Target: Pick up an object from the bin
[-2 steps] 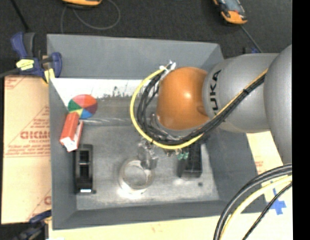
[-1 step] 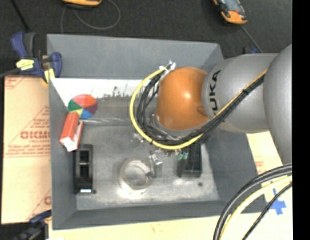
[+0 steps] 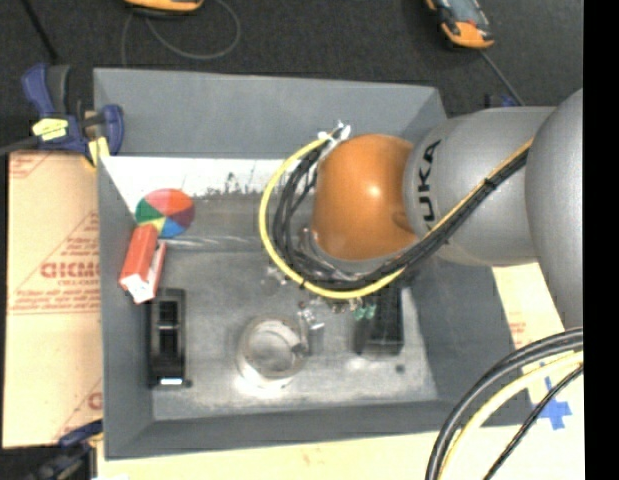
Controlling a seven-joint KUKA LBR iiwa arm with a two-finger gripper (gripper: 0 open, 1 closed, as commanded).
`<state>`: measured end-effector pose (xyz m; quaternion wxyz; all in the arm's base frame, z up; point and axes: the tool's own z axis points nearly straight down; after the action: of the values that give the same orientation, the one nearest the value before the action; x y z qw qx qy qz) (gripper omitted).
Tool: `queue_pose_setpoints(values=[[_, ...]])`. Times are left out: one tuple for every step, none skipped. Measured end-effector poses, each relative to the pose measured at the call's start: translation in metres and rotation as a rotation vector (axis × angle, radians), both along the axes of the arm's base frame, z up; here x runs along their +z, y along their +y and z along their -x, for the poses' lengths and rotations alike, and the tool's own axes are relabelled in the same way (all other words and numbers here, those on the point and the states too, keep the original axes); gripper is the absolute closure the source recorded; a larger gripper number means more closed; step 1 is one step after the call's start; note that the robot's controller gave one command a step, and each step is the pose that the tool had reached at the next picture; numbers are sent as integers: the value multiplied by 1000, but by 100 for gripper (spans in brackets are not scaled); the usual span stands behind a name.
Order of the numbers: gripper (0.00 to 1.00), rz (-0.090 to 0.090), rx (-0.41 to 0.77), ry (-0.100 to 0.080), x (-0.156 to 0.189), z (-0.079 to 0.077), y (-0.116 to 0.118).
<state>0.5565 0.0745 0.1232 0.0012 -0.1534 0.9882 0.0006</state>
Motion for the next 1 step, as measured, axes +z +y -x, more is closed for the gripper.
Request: queue_pose_setpoints(values=[[0, 3, 91, 2, 2, -11, 3]])
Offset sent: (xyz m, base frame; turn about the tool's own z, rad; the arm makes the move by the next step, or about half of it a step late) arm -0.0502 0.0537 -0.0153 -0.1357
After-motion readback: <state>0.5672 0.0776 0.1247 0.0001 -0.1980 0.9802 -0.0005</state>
